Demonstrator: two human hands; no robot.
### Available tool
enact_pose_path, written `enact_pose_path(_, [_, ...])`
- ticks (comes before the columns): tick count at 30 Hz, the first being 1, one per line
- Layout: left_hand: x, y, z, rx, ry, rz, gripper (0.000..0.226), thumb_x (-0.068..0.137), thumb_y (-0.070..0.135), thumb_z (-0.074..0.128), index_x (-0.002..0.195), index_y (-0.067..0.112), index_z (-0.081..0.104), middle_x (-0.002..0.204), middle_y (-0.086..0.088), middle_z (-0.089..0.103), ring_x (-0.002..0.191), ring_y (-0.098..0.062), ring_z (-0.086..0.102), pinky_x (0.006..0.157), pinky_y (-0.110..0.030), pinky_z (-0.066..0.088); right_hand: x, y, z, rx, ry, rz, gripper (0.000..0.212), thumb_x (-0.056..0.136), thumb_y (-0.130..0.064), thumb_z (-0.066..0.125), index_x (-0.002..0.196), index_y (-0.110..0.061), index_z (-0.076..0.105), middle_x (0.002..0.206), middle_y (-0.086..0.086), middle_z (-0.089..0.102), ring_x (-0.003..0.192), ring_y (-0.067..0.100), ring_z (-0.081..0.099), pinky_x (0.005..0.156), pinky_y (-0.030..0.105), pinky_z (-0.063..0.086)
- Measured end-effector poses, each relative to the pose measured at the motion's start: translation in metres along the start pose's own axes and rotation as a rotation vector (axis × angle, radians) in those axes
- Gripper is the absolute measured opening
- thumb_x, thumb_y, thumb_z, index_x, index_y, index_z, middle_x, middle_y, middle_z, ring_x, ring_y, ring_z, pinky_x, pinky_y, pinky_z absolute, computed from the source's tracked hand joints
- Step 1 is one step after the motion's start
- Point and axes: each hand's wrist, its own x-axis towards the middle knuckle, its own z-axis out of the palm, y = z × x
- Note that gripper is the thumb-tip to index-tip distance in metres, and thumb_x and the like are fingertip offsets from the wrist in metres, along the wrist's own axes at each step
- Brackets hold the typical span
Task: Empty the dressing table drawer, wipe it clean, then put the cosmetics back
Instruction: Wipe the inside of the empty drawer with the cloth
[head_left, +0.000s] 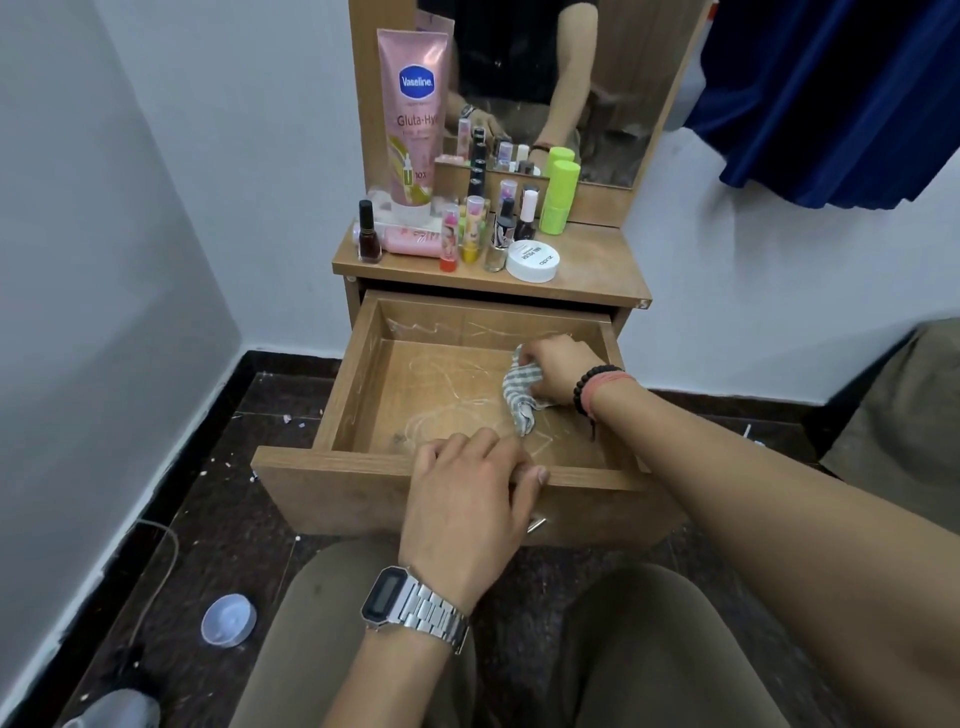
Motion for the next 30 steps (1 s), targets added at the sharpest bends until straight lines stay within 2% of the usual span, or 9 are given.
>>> enact_pose_path(6, [0.0, 0.0, 0.001, 0.024, -0.004, -0.004, 0.032, 0.09, 0.053, 0.034, 0.082, 0.033, 0.059, 0.078, 0.014, 0.055, 0.076, -0.011, 0.054, 0.074, -0.03, 0.026, 0.004, -0.036, 0.006, 0.001, 0.081, -0.13, 0.036, 0.091, -0.003, 0.042, 0.115, -0.02, 0.063, 0.119, 0.012, 0.063, 0.108, 0.033, 0.061, 0.088, 0.034, 0.046])
enact_pose_path(12, [-0.002, -0.001, -0.002, 0.018, -0.024, 0.017, 0.03, 0.091, 0.052, 0.034, 0.084, 0.035, 0.057, 0.081, 0.015, 0.057, 0.079, -0.01, 0.055, 0.073, -0.028, 0.024, -0.02, -0.049, 0.011, 0.013, 0.029, -0.309, 0.041, 0.084, 0.01, 0.047, 0.109, -0.017, 0.065, 0.121, 0.007, 0.06, 0.108, 0.028, 0.059, 0.087, 0.033, 0.047])
enact_pose_path(14, [-0.002, -0.001, -0.002, 0.018, -0.023, 0.02, 0.03, 0.091, 0.052, 0.034, 0.083, 0.035, 0.057, 0.081, 0.014, 0.057, 0.078, -0.011, 0.055, 0.072, -0.028, 0.024, -0.026, -0.04, 0.016, 0.001, 0.003, -0.329, 0.041, 0.082, 0.01, 0.051, 0.103, -0.02, 0.068, 0.119, 0.005, 0.062, 0.107, 0.026, 0.06, 0.079, 0.03, 0.046])
enact_pose_path(16, [-0.002, -0.001, -0.002, 0.028, -0.017, 0.024, 0.03, 0.09, 0.052, 0.034, 0.083, 0.034, 0.057, 0.08, 0.014, 0.057, 0.077, -0.011, 0.056, 0.073, -0.027, 0.023, -0.031, -0.027, 0.019, 0.004, -0.006, -0.298, 0.041, 0.082, 0.011, 0.052, 0.098, -0.023, 0.069, 0.116, 0.004, 0.064, 0.105, 0.025, 0.062, 0.075, 0.027, 0.043])
enact_pose_path(19, [-0.002, -0.001, -0.003, 0.021, -0.038, 0.021, 0.034, 0.091, 0.054, 0.029, 0.085, 0.035, 0.057, 0.081, 0.014, 0.056, 0.08, -0.01, 0.055, 0.073, -0.028, 0.023, -0.035, -0.006, 0.019, 0.052, 0.013, -0.198, 0.04, 0.08, 0.01, 0.054, 0.091, -0.025, 0.068, 0.116, 0.004, 0.065, 0.102, 0.025, 0.064, 0.081, 0.029, 0.05])
enact_pose_path(22, [-0.001, 0.0, -0.003, 0.019, -0.051, 0.017, 0.038, 0.091, 0.056, 0.026, 0.087, 0.036, 0.058, 0.084, 0.016, 0.056, 0.082, -0.007, 0.054, 0.073, -0.026, 0.021, -0.026, 0.008, 0.012, 0.095, 0.028, -0.091, 0.032, 0.079, 0.004, 0.064, 0.09, -0.025, 0.071, 0.113, 0.003, 0.066, 0.098, 0.024, 0.064, 0.077, 0.026, 0.047])
enact_pose_path(24, [-0.001, 0.0, -0.003, 0.014, -0.042, 0.014, 0.036, 0.091, 0.055, 0.028, 0.086, 0.036, 0.058, 0.082, 0.016, 0.056, 0.081, -0.007, 0.054, 0.071, -0.026, 0.018, -0.015, 0.01, 0.007, 0.123, 0.065, -0.038, 0.032, 0.077, 0.004, 0.066, 0.088, -0.026, 0.071, 0.114, 0.005, 0.066, 0.101, 0.027, 0.063, 0.08, 0.027, 0.048])
enact_pose_path(27, [-0.001, -0.001, -0.002, 0.005, -0.028, 0.007, 0.033, 0.091, 0.054, 0.031, 0.084, 0.036, 0.058, 0.081, 0.017, 0.056, 0.079, -0.007, 0.053, 0.071, -0.026, 0.018, -0.001, 0.001, 0.004, 0.122, 0.132, 0.011, 0.038, 0.081, 0.011, 0.053, 0.098, -0.018, 0.072, 0.119, 0.014, 0.061, 0.107, 0.036, 0.059, 0.09, 0.036, 0.051])
enact_pose_path(30, [0.001, -0.001, -0.002, 0.015, -0.02, 0.0, 0.034, 0.09, 0.054, 0.03, 0.083, 0.036, 0.058, 0.081, 0.016, 0.055, 0.078, -0.007, 0.052, 0.072, -0.027, 0.02, 0.008, -0.016, 0.002, 0.121, 0.131, -0.004, 0.048, 0.083, 0.013, 0.044, 0.11, -0.017, 0.069, 0.122, 0.014, 0.059, 0.11, 0.038, 0.057, 0.09, 0.037, 0.048])
